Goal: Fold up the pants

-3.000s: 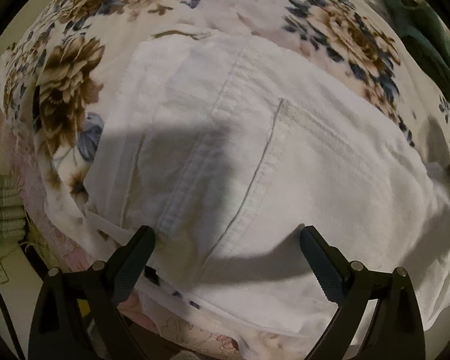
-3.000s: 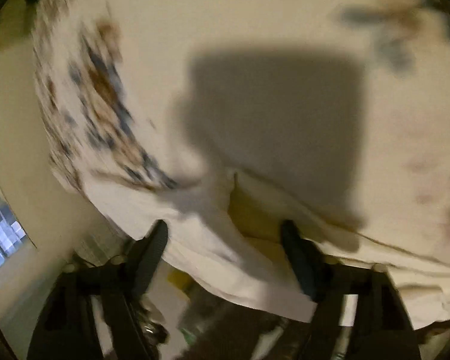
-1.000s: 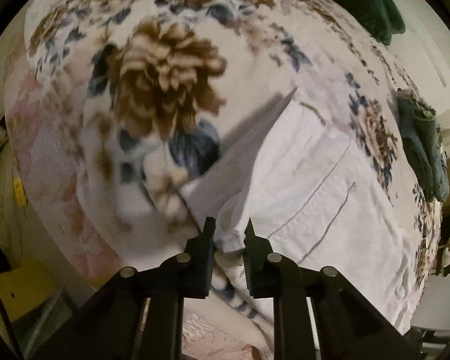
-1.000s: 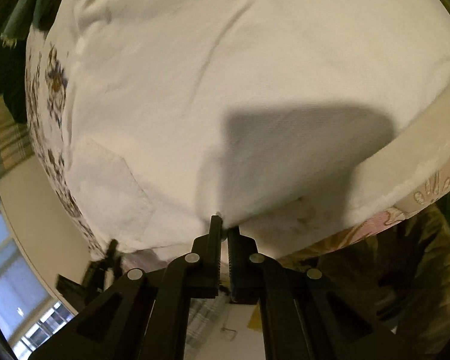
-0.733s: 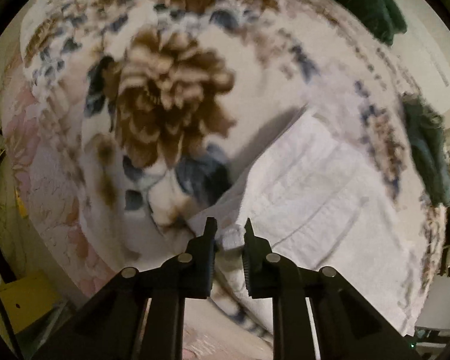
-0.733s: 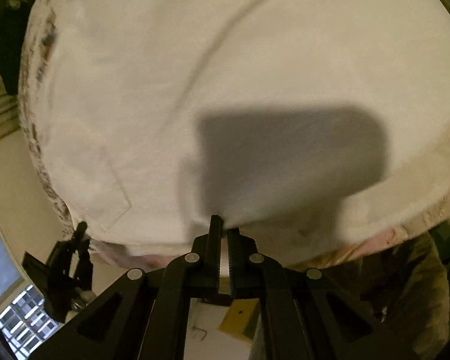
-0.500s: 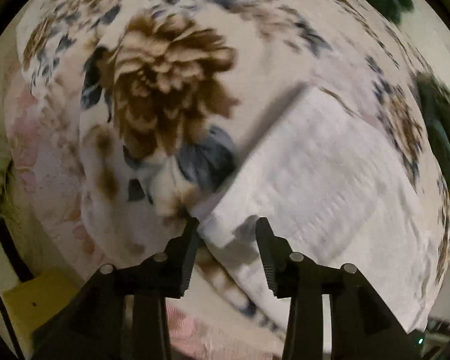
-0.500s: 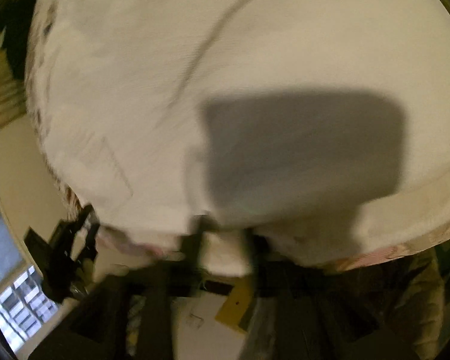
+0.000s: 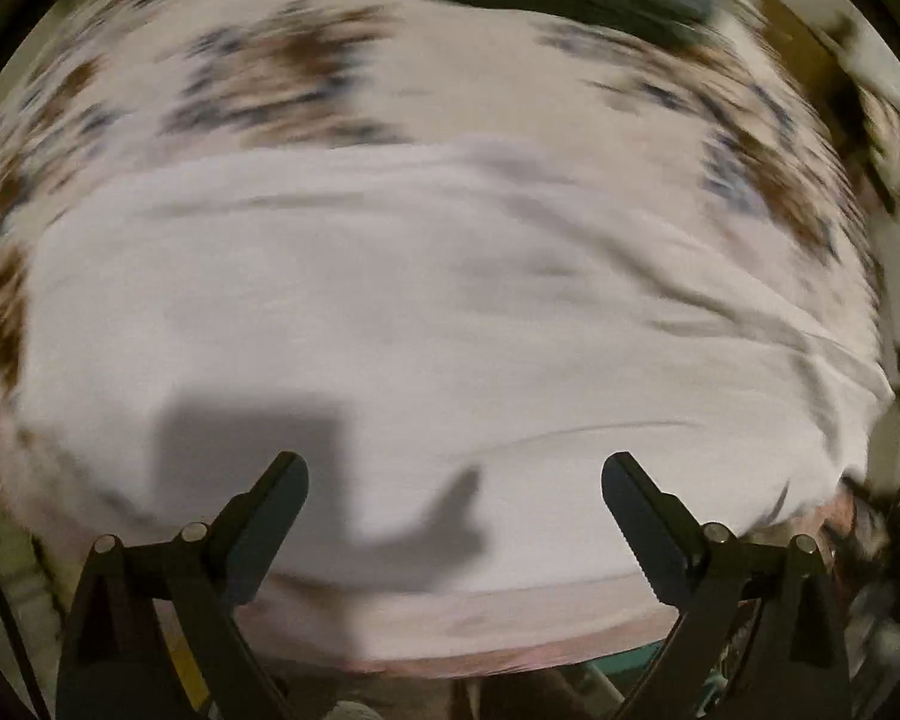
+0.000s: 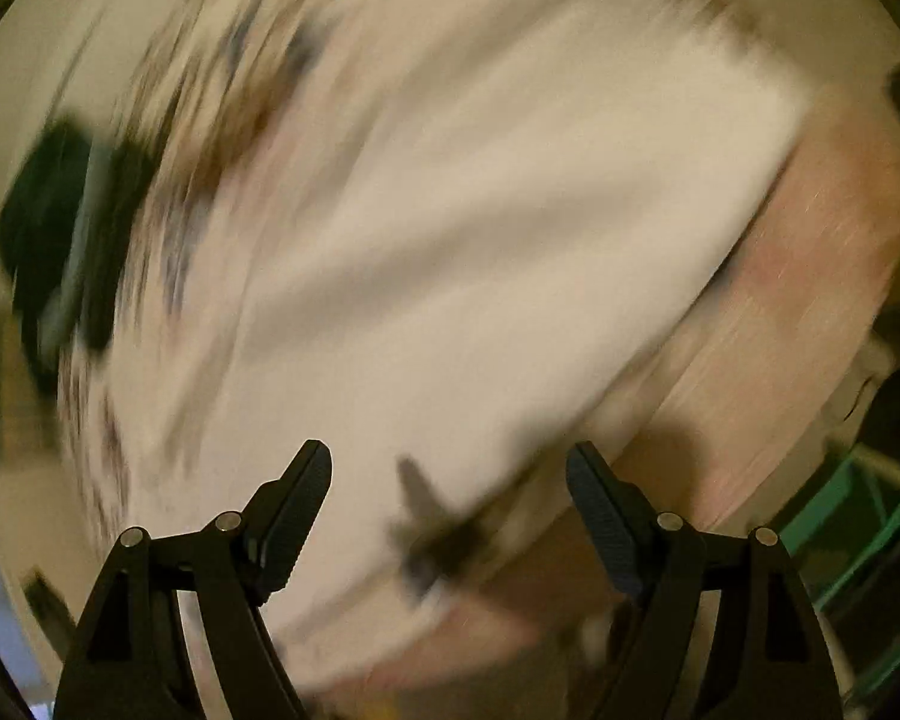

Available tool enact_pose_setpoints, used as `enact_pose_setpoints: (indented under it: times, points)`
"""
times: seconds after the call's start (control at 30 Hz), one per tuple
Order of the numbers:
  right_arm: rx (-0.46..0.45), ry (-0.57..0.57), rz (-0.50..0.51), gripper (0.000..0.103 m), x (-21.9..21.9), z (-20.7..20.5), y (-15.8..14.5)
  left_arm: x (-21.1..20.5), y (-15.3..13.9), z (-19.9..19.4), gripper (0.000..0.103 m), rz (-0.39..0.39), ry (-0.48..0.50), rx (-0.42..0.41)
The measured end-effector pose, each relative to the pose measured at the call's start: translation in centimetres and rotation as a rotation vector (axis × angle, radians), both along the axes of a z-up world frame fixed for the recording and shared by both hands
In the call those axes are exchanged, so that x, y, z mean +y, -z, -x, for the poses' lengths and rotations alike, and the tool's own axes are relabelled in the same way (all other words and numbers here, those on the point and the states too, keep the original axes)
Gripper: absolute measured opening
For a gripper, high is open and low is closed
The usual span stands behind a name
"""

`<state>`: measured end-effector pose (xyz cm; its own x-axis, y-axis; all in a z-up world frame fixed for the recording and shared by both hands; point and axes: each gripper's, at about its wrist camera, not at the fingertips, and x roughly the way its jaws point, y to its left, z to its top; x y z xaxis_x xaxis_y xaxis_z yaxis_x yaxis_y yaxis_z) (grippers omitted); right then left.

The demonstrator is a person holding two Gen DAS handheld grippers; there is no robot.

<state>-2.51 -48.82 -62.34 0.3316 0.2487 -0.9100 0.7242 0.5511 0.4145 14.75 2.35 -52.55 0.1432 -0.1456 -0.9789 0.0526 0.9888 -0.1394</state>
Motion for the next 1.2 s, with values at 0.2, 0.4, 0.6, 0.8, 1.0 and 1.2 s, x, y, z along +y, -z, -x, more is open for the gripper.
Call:
enact_pose_setpoints:
  times: [0.2, 0.4, 0.6, 0.8, 1.0, 1.2]
  points:
    - [-0.096, 0.083, 0.088, 0.083, -17.8, -5.9, -2.5, -12.7, 0.2, -2.8, 0.100, -0.022, 0.157, -0.058]
    - [0.098, 0.084, -0.168, 0.045, -18.2, -9.2, 3.7, -21.5, 1.7, -4.0, 0.100, -0.060, 0.262, -0.077]
    - [-0.017, 0.134, -0.176, 0.003, -17.6, -9.2, 3.6, -24.6, 1.8, -2.8, 0.100, -0.074, 0.295, -0.060]
    - [-0.119, 0.009, -0.188, 0.014, -18.7, -8.9, 3.0, -26.1, 4.2, -1.5, 0.100, -0.112, 0.330, -0.025]
    - [-0.159, 0.190, -0.137, 0.086, -20.4, 1.4, 2.9, -26.2, 6.4, 0.0, 0.100, -0.145, 0.359, 0.011]
    - [-0.231, 0.225, -0.264, 0.084, -18.8, 5.2, 8.2, -25.3, 8.6, -0.6, 0.101, -0.108, 0.306, 0.075]
